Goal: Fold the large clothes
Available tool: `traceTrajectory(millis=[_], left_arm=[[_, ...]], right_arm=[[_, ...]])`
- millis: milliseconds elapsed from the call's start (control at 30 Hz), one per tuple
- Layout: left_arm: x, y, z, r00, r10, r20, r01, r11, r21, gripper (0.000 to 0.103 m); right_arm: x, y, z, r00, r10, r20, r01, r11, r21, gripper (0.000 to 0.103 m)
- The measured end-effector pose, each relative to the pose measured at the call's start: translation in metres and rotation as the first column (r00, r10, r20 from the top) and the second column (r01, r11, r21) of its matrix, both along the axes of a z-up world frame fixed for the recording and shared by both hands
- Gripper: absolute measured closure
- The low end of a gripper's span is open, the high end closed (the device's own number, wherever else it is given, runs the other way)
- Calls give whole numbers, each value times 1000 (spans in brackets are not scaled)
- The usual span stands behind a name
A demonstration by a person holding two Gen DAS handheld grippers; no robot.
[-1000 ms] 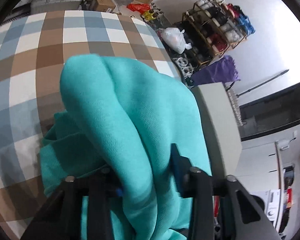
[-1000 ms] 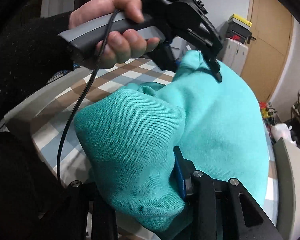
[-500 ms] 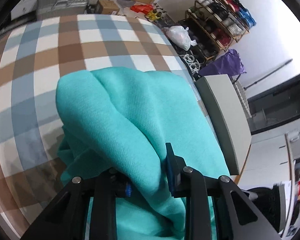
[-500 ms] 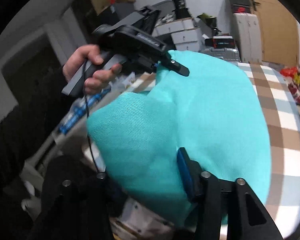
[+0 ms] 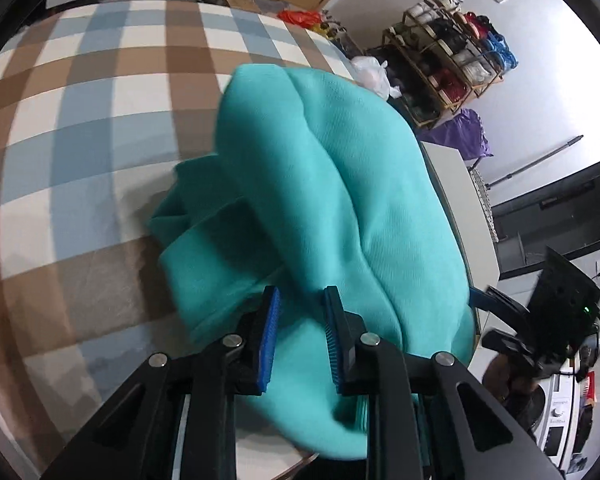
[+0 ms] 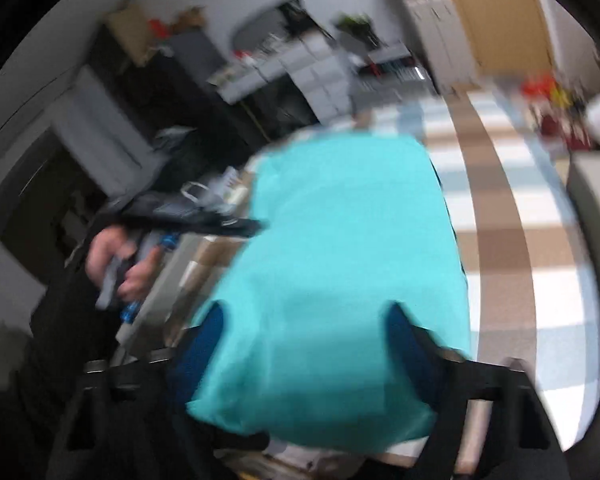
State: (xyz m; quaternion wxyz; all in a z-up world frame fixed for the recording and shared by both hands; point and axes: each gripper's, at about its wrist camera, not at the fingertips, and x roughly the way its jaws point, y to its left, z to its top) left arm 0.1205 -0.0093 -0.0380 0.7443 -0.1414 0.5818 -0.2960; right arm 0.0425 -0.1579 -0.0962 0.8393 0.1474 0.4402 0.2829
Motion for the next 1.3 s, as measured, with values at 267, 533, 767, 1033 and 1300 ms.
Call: traceTrajectory(millis=[267,533,767,1033,1300], left_arm=[[-59,-32,59,980,-79,185,93,993,-71,86],[-70,-67,-19,988,-101,116,103,995,-12,88],[-69,-59,-22,992,-6,129,5,1000,4,103],[-78,-67,-30,969,5,246,-16,999,42,103],[-71,-48,-34,967,13,254,-15,1000,7,103]], right_arm=[[5,24,-28,993,99,-70,-93,992,87,40],[13,3,-42,985,44,-168,-2,970,242,71],[35,1,-3,984,83,-156,-64,990,125,95],[123,95,44,980,176,-88,-189,965,-183,95],[171,131,-38,946,174,-273,-241,942,-233,103]])
